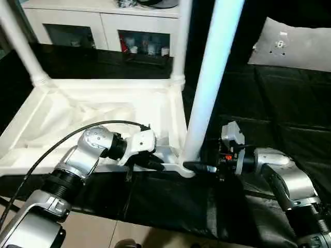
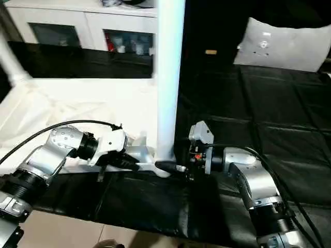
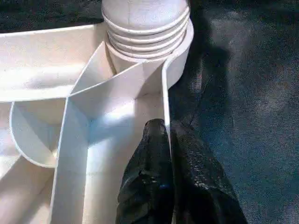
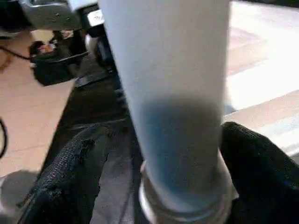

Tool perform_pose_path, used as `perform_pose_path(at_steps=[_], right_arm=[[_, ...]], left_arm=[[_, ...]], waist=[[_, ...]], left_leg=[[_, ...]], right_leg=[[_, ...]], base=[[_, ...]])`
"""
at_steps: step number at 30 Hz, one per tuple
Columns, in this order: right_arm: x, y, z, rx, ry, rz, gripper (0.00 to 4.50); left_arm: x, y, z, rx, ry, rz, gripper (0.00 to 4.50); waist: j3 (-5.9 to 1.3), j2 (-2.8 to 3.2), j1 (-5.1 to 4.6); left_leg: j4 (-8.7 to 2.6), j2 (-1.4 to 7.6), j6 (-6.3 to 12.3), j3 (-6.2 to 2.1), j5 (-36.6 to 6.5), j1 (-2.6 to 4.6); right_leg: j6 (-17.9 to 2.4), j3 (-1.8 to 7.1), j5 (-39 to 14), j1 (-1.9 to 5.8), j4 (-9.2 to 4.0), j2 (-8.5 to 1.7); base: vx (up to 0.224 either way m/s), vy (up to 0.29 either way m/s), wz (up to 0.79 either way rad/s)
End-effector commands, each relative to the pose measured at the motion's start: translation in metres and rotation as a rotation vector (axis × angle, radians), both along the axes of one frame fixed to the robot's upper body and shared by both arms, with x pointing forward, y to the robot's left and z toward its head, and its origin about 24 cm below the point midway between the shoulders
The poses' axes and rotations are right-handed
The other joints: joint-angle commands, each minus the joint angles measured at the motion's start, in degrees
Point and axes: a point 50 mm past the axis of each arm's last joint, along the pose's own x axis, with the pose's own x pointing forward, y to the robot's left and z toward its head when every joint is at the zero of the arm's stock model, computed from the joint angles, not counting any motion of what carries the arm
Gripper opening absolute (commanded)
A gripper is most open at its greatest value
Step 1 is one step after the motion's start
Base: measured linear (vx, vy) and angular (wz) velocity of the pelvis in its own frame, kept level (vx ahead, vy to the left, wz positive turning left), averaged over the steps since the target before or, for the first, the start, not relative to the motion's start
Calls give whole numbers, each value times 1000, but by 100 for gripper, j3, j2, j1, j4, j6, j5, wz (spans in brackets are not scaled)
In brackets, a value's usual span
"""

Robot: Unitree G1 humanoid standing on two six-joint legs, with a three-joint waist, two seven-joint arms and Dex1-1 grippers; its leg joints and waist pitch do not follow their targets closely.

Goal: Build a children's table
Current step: Rotate leg to tighten

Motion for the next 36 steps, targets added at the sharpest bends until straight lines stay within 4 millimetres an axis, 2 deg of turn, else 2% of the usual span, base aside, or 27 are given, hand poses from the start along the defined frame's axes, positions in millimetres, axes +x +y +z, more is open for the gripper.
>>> perform_pose_path(at_steps=[1, 3, 6, 8, 12, 14, 16, 18, 22, 23, 24, 25, 26, 27, 28, 29, 30, 31, 32, 33, 34, 36], right_arm=[[2, 0, 3, -1, 9, 18, 361], [2, 0, 2, -1, 10, 18, 328], [5, 0, 1, -16, 16, 8, 323], [7, -1, 0, -23, 20, 1, 292], [8, -1, 0, -28, 20, 1, 280], [8, -1, 0, -30, 21, 5, 241], [8, 0, 0, -30, 22, 9, 239], [7, 2, -1, -27, 26, 14, 218], [0, 12, -5, 10, 56, -21, 202], [-2, 20, -8, 20, 60, -70, 202], [-2, 20, -9, 20, 60, -70, 199], [-2, 30, -12, 19, 64, -132, 199], [-2, 37, -15, 19, 67, -173, 198], [0, 42, -17, 18, 72, -213, 198], [2, 50, -19, 23, 87, -274, 198], [7, 62, -22, 32, 107, -371, 197], [7, 62, -22, 32, 107, -371, 196], [12, 73, -23, 42, 128, -457, 196], [12, 74, -23, 42, 129, -460, 196], [14, 78, -23, 45, 136, -483, 196], [17, 82, -24, 46, 147, -531, 196], [27, 99, -24, 27, 182, -671, 196]], left_arm=[[-4, -4, -6, 37, 14, -52, 0], [-4, -4, -6, 38, 14, -53, 0], [-4, -3, -6, 36, 18, -56, 0], [-5, -3, -7, 37, 19, -58, 0], [-4, -2, -7, 41, 17, -58, 0], [-4, -2, -7, 45, 17, -58, 0], [-4, -2, -7, 47, 18, -56, 0], [-3, -1, -7, 41, 22, -45, 0], [-2, -9, -6, -12, 40, 26, 0], [1, -14, -6, -32, 35, 87, 0], [1, -14, -6, -32, 35, 87, 0], [6, -19, -6, -56, 31, 159, 0], [8, -23, -6, -69, 29, 206, 0], [10, -26, -5, -76, 19, 234, 0], [14, -32, -4, -90, 7, 285, 0], [19, -41, -1, -123, -3, 368, 0], [19, -41, -1, -123, -3, 368, 0], [23, -50, 1, -146, -14, 445, 0], [23, -50, 1, -147, -14, 447, 0], [24, -53, 1, -150, -18, 467, 0], [26, -56, 2, -156, -23, 499, 0], [31, -69, 3, -172, -45, 612, 0]], waist=[[-429, -101, -5], [-434, -96, -2], [-445, -97, -6], [-450, -95, -9], [-456, -101, -5], [-460, -112, -5], [-461, -105, -3], [-461, -95, 2], [-447, -81, -7], [-444, -85, -2], [-428, -67, -5], [-415, -63, -19], [-397, -68, -32], [-373, -46, -52], [-336, -53, -75], [-314, -28, -112], [-314, -28, -112], [-304, -40, -169], [-299, -21, -205], [-315, 1, -269], [-312, 38, -326], [-318, 54, -396]], left_leg=[[-386, 220, 502, 18, -335, -45], [-385, 218, 473, 19, -319, -44], [-385, 219, 446, 17, -319, -39], [-381, 214, 446, 19, -300, -41], [-384, 224, 420, 15, -321, -39], [-379, 220, 431, 18, -302, -44], [-377, 218, 431, 19, -299, -43], [-379, 220, 420, 18, -316, -38], [-389, 232, 393, 22, -337, -32], [-392, 224, 372, 13, -398, -36], [-400, 223, 314, 19, -487, -18], [-409, 215, 278, 17, -579, -23], [-428, 202, 186, 14, -718, -10], [-445, 182, 111, 6, -889, -8], [-455, 159, 54, 2, -1151, 22], [-455, 138, -42, -13, -1323, 38], [-455, 138, -42, -13, -1323, 38], [-440, 88, -71, -46, -1597, 68], [-453, 101, -78, -56, -1668, 77], [-458, 105, -55, -84, -1792, 92], [-496, 123, -13, -113, -1845, 52], [-522, 157, -6, -128, -1955, 65]], right_leg=[[-1065, 366, -1245, 386, -403, -389], [-1026, 368, -1268, 384, -405, -385], [-1036, 364, -1203, 383, -398, -379], [-1058, 359, -1129, 383, -389, -370], [-1075, 362, -1074, 391, -380, -375], [-1095, 363, -1005, 397, -374, -376], [-1102, 363, -997, 396, -376, -375], [-1105, 362, -1017, 395, -374, -374], [-1125, 369, -982, 391, -379, -368], [-1105, 361, -1082, 401, -392, -375], [-1060, 365, -1235, 378, -427, -375], [-1023, 361, -1394, 382, -438, -376], [-877, 344, -1802, 380, -495, -370], [-740, 330, -2208, 371, -539, -364], [-544, 305, -2760, 345, -620, -363], [-362, 273, -3200, 328, -677, -366], [-362, 273, -3200, 328, -677, -366], [-55, 191, -3736, 319, -792, -366], [-36, 183, -3739, 305, -802, -361], [-29, 131, -3652, 324, -842, -362], [-43, 112, -3435, 372, -840, -354], [-141, 113, -3185, 364, -829, -351]], base=[[0, 0, 0], [0, 0, 0], [0, 0, 0], [0, 0, 0], [0, 0, 0], [0, 0, 0], [0, 0, 0], [0, 0, 0], [0, 0, 0], [0, 0, 0], [0, 0, 0], [0, 0, 0], [0, 0, 0], [0, 0, 0], [-60, -8, -5], [0, 0, 0], [0, 0, 0], [0, 0, 0], [0, 0, 0], [0, 0, 0], [0, 0, 0], [0, 0, 0]])
